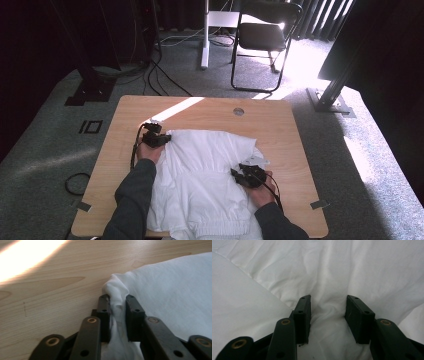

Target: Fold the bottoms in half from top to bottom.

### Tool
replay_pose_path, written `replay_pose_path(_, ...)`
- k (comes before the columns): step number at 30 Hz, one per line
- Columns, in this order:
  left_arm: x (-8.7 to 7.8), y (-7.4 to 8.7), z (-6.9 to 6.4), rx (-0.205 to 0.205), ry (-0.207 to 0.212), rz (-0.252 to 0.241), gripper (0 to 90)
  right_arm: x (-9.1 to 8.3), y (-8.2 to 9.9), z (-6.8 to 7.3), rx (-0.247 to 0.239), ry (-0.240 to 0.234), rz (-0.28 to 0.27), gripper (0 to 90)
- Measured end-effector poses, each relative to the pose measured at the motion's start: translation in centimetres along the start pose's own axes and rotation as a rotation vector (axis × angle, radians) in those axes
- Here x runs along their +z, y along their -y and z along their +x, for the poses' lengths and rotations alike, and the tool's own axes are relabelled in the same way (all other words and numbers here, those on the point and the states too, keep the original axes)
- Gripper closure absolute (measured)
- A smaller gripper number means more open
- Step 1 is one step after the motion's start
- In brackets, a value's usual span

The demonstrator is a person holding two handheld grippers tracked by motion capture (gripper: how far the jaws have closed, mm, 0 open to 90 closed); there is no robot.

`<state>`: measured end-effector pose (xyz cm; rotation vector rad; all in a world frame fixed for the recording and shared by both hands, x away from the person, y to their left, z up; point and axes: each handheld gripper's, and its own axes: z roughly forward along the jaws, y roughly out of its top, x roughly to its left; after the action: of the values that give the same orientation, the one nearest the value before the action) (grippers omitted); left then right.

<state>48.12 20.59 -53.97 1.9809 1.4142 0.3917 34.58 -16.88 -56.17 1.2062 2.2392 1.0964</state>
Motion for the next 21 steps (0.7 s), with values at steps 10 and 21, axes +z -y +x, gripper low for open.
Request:
replay_pose_path(10,0.0,0.0,-0.2,0.021,-0.013,0.001,79.9,-1.3,-3.4,-3.5,0.046,0.054,0.001,43.6)
replay_pose_path(21,0.0,0.1,0.0,0.012,-0.001,-0.004,79.2,3.2,-6.6,-11.3,0.318,0.055,0.038,23.5)
